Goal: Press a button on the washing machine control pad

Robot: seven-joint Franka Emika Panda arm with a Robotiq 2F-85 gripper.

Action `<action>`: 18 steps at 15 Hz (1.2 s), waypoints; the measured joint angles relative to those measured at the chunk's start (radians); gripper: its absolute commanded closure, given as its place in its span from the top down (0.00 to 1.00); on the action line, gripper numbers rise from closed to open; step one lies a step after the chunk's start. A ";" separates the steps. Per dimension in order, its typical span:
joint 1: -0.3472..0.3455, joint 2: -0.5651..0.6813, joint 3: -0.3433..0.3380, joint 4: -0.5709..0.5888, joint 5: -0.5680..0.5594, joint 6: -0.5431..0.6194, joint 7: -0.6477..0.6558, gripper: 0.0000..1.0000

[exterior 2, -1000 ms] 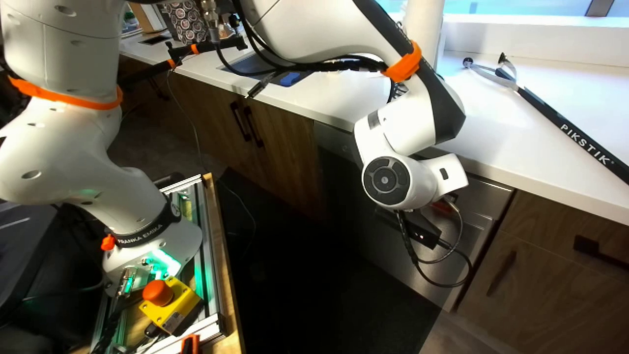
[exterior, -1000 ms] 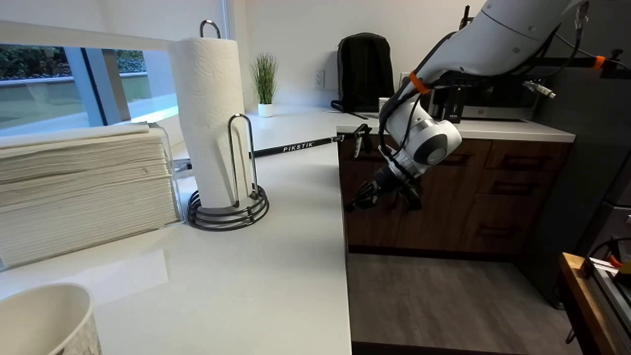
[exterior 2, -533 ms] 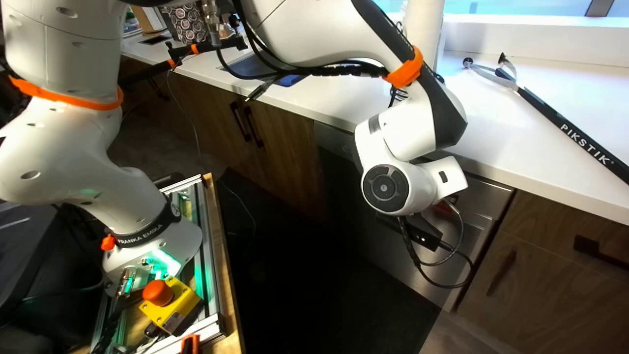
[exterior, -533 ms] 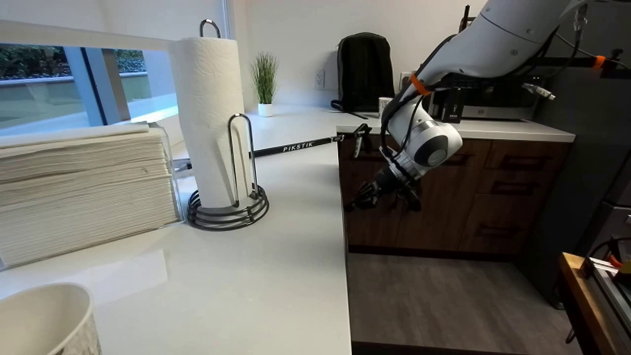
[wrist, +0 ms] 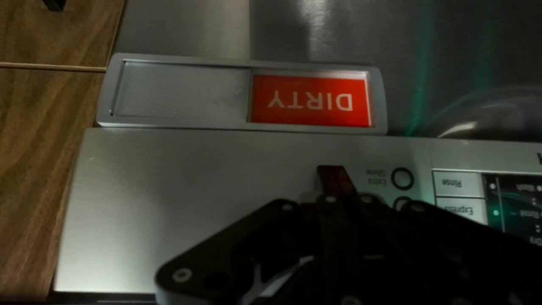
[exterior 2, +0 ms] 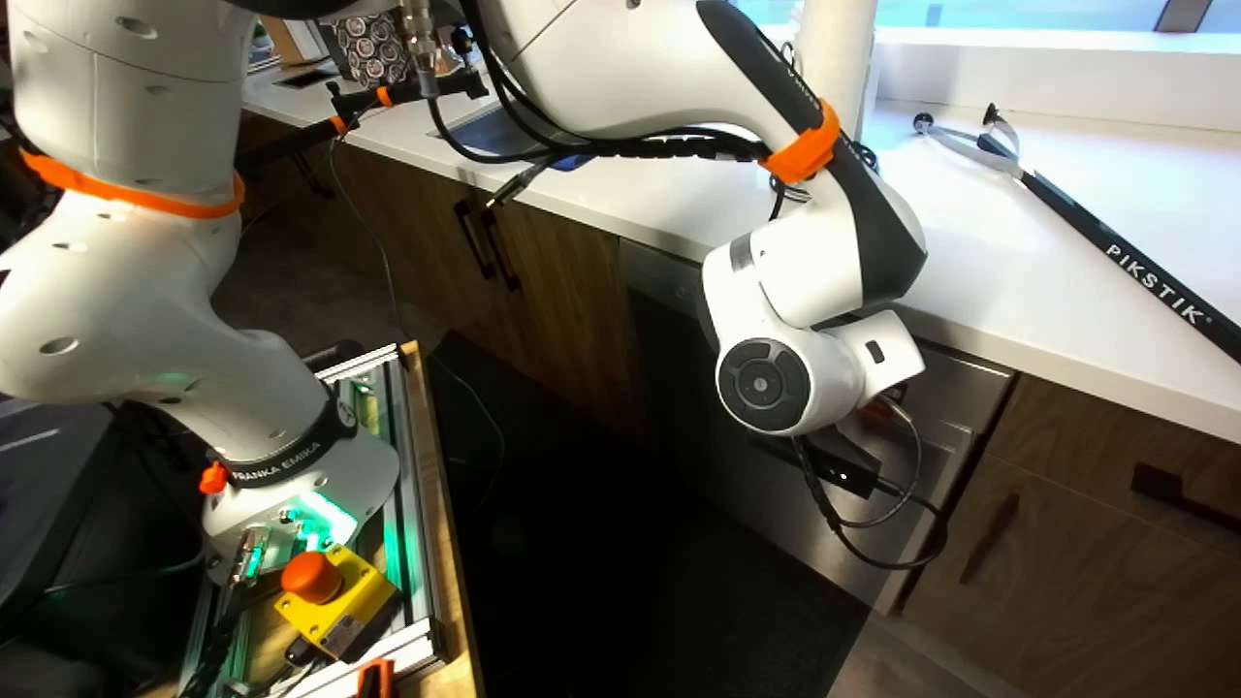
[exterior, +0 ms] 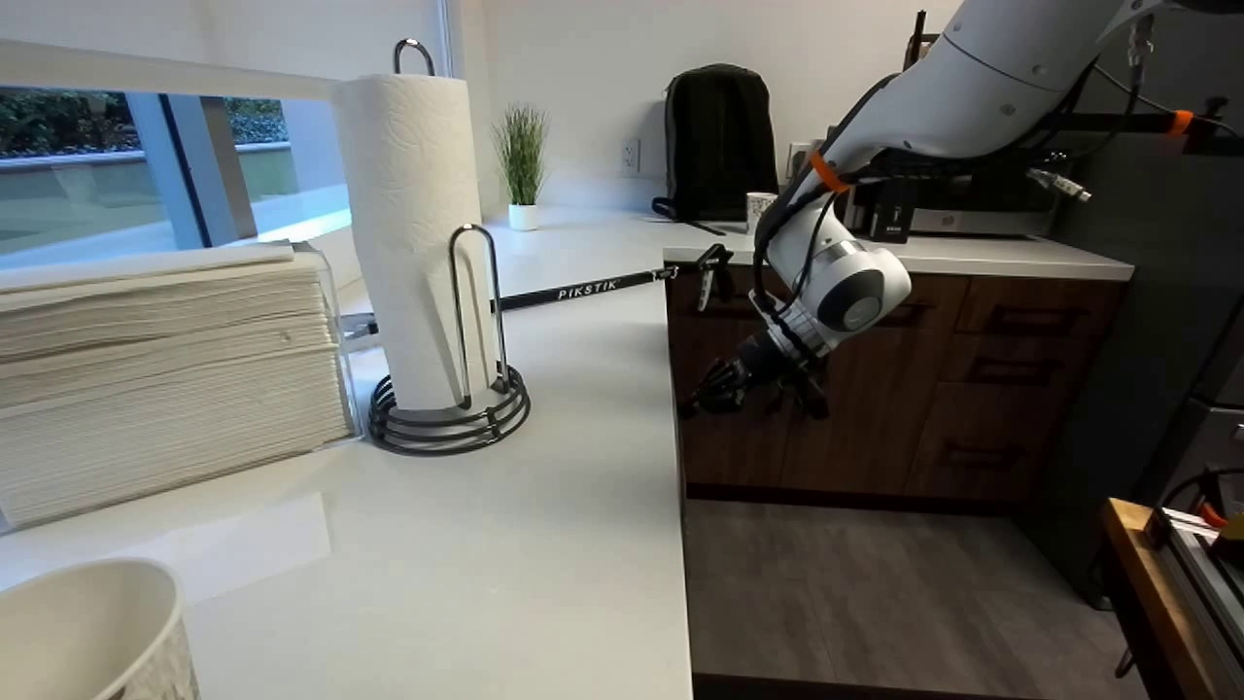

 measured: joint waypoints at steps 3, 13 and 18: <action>0.002 0.000 -0.004 0.002 -0.023 0.000 0.013 0.00; 0.006 -0.076 -0.037 -0.044 -0.211 0.034 0.220 0.00; 0.076 -0.173 -0.042 -0.131 -0.365 0.273 0.519 0.32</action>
